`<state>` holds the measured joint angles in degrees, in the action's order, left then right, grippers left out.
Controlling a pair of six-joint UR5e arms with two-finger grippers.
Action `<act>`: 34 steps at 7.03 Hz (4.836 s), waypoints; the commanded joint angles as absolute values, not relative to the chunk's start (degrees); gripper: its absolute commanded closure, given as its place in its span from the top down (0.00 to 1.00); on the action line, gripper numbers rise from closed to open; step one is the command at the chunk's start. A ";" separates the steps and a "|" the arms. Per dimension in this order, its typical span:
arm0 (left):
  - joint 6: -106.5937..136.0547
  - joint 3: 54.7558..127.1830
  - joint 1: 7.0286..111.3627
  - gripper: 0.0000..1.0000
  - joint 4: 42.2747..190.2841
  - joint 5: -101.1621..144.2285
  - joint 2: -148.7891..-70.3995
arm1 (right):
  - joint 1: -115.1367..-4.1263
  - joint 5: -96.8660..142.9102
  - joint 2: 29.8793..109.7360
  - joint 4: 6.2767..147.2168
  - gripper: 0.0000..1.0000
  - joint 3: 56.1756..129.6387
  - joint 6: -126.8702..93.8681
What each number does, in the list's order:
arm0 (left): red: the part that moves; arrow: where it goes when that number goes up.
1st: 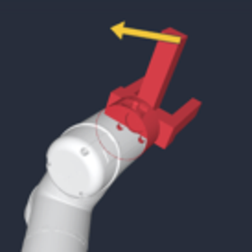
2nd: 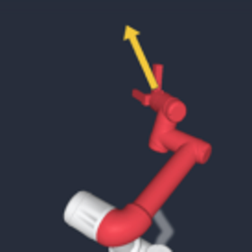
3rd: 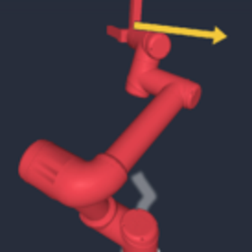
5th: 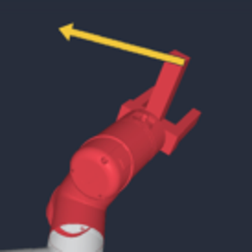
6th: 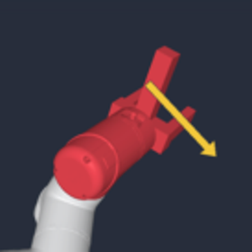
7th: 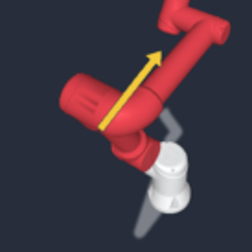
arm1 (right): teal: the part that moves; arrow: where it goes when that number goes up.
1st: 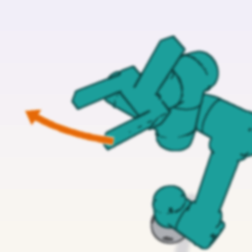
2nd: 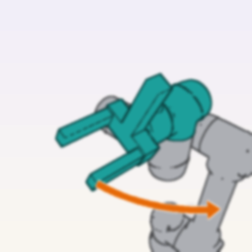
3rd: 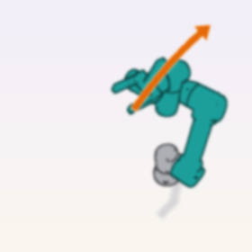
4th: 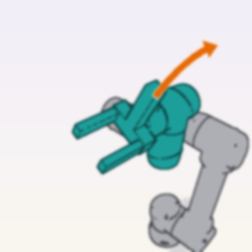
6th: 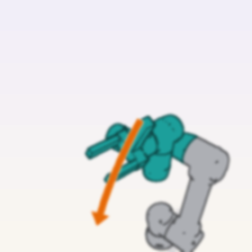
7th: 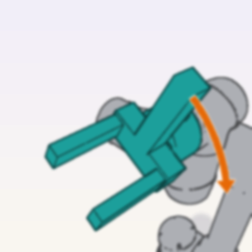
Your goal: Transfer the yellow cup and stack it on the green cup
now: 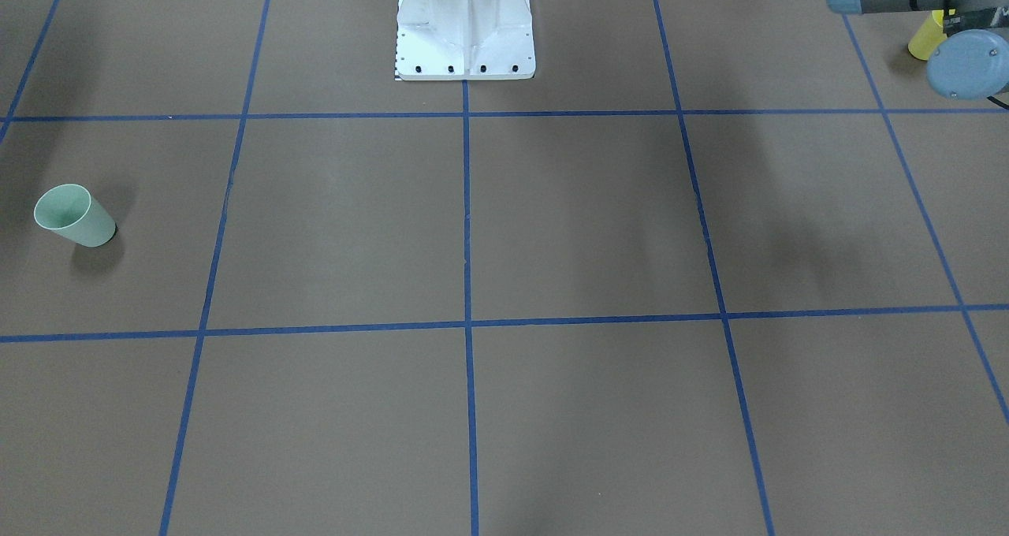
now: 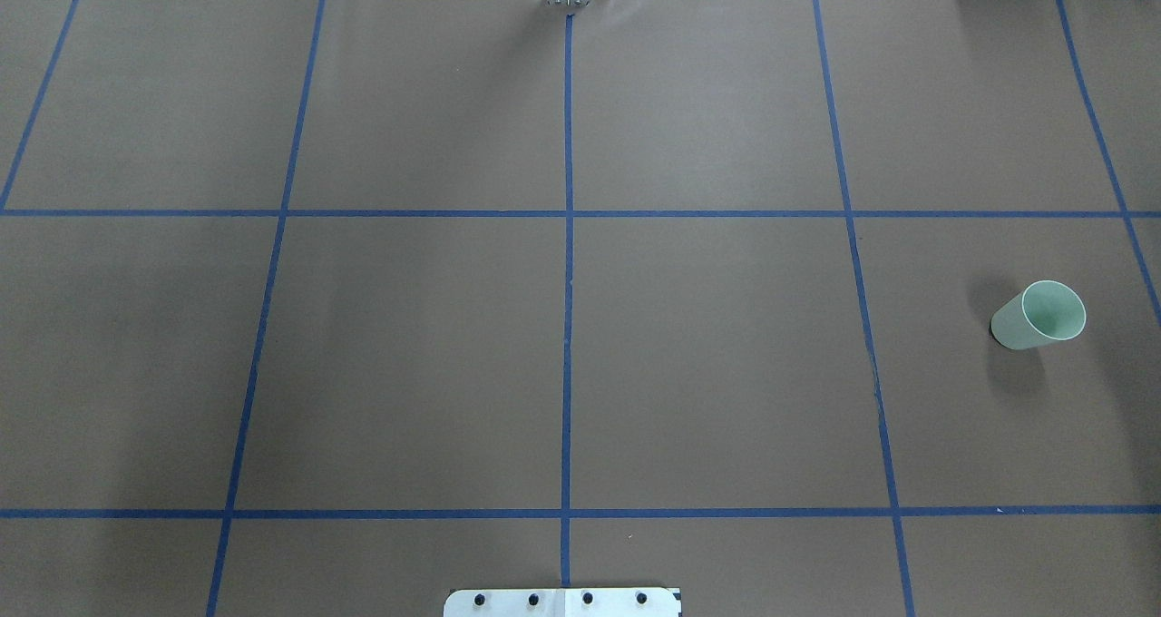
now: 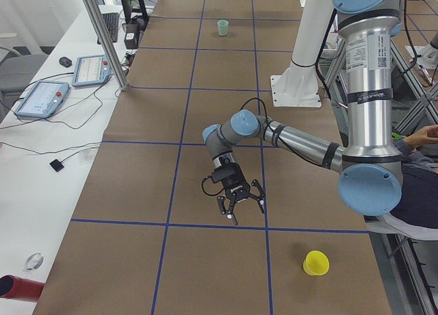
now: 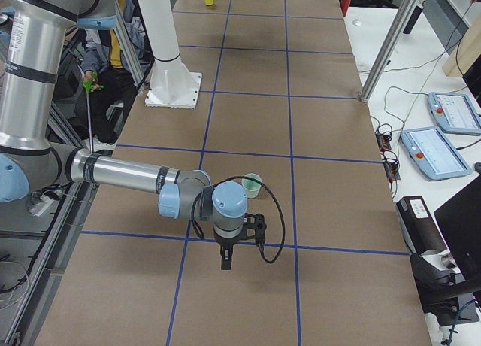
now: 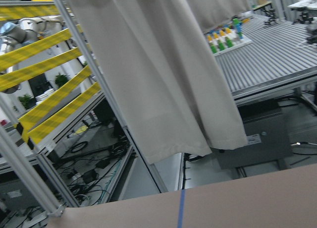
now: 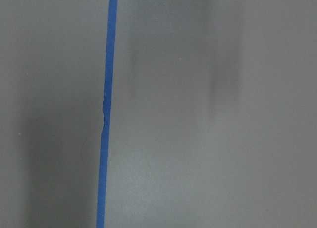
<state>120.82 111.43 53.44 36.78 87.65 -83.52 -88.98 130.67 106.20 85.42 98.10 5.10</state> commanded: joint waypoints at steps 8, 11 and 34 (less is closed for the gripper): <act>152.58 90.36 44.82 1.00 44.18 106.78 -84.30 | -88.07 130.69 104.77 85.25 1.00 98.70 5.10; 148.54 90.09 44.74 1.00 46.84 111.96 -80.35 | -86.41 130.69 103.62 85.17 1.00 98.70 5.10; 143.79 71.54 39.20 0.92 60.29 131.13 -76.29 | -82.35 130.61 103.18 85.17 1.00 98.61 4.92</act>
<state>143.78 71.76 39.32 60.20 131.13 -76.29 -82.46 130.66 103.18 85.20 98.61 4.93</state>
